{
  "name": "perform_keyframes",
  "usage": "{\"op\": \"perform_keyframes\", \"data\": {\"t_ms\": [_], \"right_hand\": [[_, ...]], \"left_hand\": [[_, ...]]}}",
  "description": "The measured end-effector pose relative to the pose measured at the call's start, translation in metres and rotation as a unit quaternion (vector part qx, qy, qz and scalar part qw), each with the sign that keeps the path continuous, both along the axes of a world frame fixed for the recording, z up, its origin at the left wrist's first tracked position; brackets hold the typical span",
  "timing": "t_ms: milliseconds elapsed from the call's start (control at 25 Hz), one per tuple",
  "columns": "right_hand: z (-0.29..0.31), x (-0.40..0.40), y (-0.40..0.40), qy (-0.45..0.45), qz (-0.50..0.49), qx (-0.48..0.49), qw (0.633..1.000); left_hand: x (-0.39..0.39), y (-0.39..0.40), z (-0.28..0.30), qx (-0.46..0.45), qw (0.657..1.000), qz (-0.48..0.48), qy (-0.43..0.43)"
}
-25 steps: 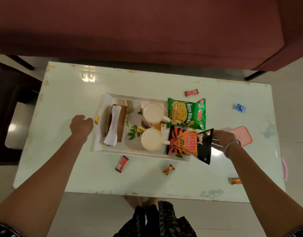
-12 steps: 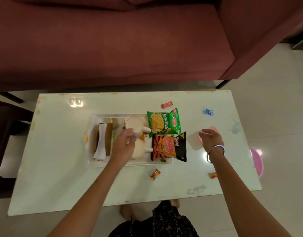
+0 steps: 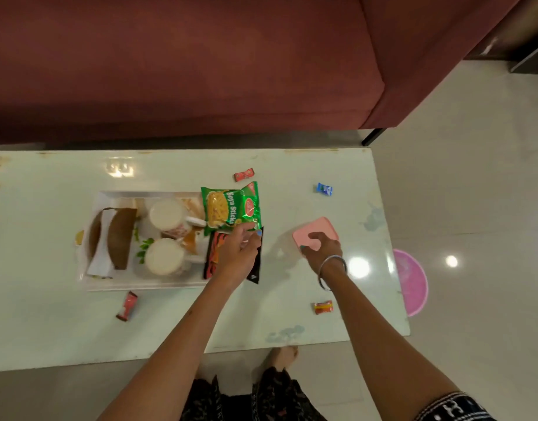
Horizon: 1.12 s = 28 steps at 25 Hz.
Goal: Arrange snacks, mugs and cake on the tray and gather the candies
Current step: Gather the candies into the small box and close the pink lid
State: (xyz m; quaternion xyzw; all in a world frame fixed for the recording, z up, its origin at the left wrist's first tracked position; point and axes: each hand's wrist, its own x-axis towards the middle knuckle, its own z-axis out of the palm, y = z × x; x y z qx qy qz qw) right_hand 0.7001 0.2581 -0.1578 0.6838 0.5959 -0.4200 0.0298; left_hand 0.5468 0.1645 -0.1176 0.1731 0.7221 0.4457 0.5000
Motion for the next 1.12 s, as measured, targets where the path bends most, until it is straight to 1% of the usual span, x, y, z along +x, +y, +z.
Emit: {"op": "perform_keyframes", "data": {"t_ms": [160, 240, 440, 600, 720, 760, 800, 920, 960, 1040, 1120], "right_hand": [[-0.020, 0.006, 0.014, -0.001, 0.042, -0.058, 0.997], [-0.030, 0.003, 0.017, -0.011, 0.059, -0.062, 0.996], [-0.047, -0.014, 0.017, -0.074, 0.096, -0.064, 0.991], [-0.052, -0.014, 0.018, -0.097, 0.093, -0.031, 0.990], [-0.049, -0.001, 0.013, -0.104, 0.064, 0.003, 0.993], [-0.048, 0.004, 0.011, -0.081, 0.048, 0.007, 0.996], [-0.046, 0.010, 0.009, -0.039, 0.030, 0.005, 0.999], [-0.031, 0.023, 0.007, 0.133, -0.013, -0.021, 0.991], [-0.027, 0.026, 0.006, 0.172, -0.014, -0.028, 0.985], [-0.021, 0.032, 0.003, 0.221, -0.009, -0.032, 0.975], [-0.014, 0.037, -0.003, 0.251, -0.014, -0.038, 0.967]], "left_hand": [[0.034, 0.013, -0.019, -0.011, 1.000, 0.024, -0.009], [0.049, 0.010, -0.028, -0.012, 1.000, 0.020, -0.004], [0.075, 0.002, -0.042, -0.018, 1.000, 0.009, -0.002], [0.088, -0.003, -0.050, -0.030, 0.999, 0.034, -0.015], [0.093, -0.002, -0.055, -0.070, 0.995, 0.052, -0.057], [0.094, -0.001, -0.056, -0.087, 0.991, 0.064, -0.078], [0.096, 0.003, -0.057, -0.103, 0.986, 0.077, -0.102], [0.099, 0.017, -0.058, -0.154, 0.966, 0.118, -0.171], [0.100, 0.023, -0.057, -0.162, 0.955, 0.140, -0.205], [0.102, 0.030, -0.055, -0.157, 0.931, 0.174, -0.279], [0.105, 0.033, -0.053, -0.120, 0.916, 0.187, -0.335]]}}
